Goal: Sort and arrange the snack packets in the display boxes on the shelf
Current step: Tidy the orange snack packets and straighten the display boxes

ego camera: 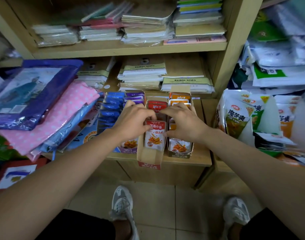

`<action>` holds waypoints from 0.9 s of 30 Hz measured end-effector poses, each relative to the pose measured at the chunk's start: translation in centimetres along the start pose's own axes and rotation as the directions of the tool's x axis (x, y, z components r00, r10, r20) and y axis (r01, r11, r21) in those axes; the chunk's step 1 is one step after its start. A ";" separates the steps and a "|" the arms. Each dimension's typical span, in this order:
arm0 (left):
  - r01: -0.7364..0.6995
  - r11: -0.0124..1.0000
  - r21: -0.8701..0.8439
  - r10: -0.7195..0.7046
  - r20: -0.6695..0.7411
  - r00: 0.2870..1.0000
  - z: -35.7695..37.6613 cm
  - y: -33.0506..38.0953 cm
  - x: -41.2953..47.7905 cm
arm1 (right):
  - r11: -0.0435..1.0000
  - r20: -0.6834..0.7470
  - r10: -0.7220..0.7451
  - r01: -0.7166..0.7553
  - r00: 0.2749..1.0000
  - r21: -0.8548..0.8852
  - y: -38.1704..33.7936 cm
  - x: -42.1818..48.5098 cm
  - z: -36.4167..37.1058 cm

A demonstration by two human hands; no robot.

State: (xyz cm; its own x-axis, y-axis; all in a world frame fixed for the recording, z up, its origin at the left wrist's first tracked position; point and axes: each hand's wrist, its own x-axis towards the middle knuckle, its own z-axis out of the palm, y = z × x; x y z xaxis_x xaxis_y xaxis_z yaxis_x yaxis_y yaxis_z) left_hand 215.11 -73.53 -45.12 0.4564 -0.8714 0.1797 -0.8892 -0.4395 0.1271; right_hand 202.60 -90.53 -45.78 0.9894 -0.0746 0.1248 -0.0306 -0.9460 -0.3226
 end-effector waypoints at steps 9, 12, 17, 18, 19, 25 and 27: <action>0.052 0.967 -0.251 -0.128 -0.297 0.946 1.5 -1.8 0.3 | 0.983 -0.257 0.085 -0.038 0.963 0.182 -0.1 2.1 0.8; 0.036 0.953 -0.301 -0.132 -0.307 0.943 2.0 -2.1 0.9 | 0.983 -0.282 0.099 -0.049 0.954 0.177 0.0 2.8 0.8; -0.026 0.981 -0.195 -0.050 -0.374 0.926 1.5 -3.4 1.6 | 0.992 -0.371 0.083 -0.042 0.925 0.118 0.2 2.9 0.9; -0.025 0.983 -0.184 -0.048 -0.385 0.922 1.5 -3.7 1.6 | 0.992 -0.384 0.091 -0.048 0.919 0.120 0.1 3.0 1.0; -0.025 0.984 -0.177 -0.048 -0.394 0.918 1.7 -3.9 1.5 | 0.991 -0.385 0.101 -0.058 0.918 0.121 0.0 3.1 1.0; -0.018 0.983 -0.185 -0.062 -0.417 0.907 2.3 -4.1 1.3 | 0.978 -0.339 0.168 -0.114 0.926 0.173 0.3 4.1 1.1; -0.006 0.983 -0.184 -0.072 -0.417 0.906 2.5 -4.1 1.3 | 0.972 -0.340 0.188 -0.125 0.921 0.199 0.3 4.2 1.2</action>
State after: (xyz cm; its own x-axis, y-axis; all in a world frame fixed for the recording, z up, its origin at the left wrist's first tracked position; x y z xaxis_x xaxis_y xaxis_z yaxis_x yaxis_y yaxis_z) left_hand 219.28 -73.35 -47.84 0.4910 -0.6673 0.5601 -0.8711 -0.3866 0.3030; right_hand 206.89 -90.77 -46.47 0.8574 -0.3538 0.3737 -0.1247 -0.8474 -0.5162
